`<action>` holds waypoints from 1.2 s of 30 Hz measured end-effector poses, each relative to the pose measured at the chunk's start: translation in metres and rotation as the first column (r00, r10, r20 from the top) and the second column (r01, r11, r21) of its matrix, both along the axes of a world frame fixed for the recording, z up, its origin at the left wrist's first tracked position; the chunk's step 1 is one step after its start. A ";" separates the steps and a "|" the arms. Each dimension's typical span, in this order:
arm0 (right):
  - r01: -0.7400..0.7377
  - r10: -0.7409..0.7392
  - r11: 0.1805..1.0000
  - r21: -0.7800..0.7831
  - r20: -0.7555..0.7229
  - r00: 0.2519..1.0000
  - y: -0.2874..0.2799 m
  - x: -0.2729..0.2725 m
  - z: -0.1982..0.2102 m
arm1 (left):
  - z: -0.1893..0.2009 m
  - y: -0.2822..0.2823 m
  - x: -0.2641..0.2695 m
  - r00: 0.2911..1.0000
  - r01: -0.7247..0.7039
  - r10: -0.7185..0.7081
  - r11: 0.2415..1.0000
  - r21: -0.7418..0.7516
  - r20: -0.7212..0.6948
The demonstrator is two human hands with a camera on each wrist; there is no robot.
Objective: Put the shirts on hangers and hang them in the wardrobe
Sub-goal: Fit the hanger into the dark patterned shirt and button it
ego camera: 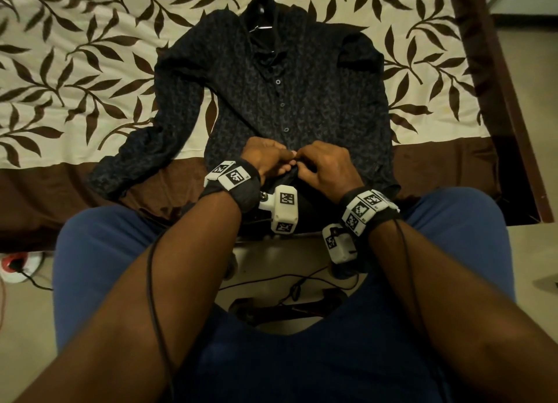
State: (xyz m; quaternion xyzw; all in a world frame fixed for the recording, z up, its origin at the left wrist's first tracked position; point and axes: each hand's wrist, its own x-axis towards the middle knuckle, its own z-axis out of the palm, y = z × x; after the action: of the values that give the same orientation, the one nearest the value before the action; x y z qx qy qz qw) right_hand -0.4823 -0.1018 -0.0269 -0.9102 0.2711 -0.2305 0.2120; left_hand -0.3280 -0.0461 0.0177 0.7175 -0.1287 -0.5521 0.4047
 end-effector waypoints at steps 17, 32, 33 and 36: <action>0.349 -0.355 0.935 0.066 0.140 0.924 0.015 0.008 -0.004 | 0.000 -0.001 -0.014 0.983 -0.151 0.143 0.987 -0.063 -0.119; 0.254 -0.398 0.830 0.497 0.208 0.893 0.014 0.005 0.007 | -0.002 0.005 -0.016 0.977 -0.210 0.202 0.966 -0.152 -0.068; 0.254 -0.421 0.792 0.555 0.197 0.885 0.012 0.006 0.008 | -0.004 0.005 -0.016 0.982 -0.190 0.186 0.970 -0.154 -0.040; 0.225 -0.412 0.722 0.654 0.145 0.900 0.003 0.008 0.009 | -0.006 0.006 -0.015 0.990 -0.123 0.134 0.976 -0.179 0.051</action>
State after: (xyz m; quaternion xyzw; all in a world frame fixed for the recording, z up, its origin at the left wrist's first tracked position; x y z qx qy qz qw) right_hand -0.4746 -0.0983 -0.0177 -0.6850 0.4527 -0.2875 0.4931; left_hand -0.3428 -0.0398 0.0117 0.7030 -0.1427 -0.4885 0.4968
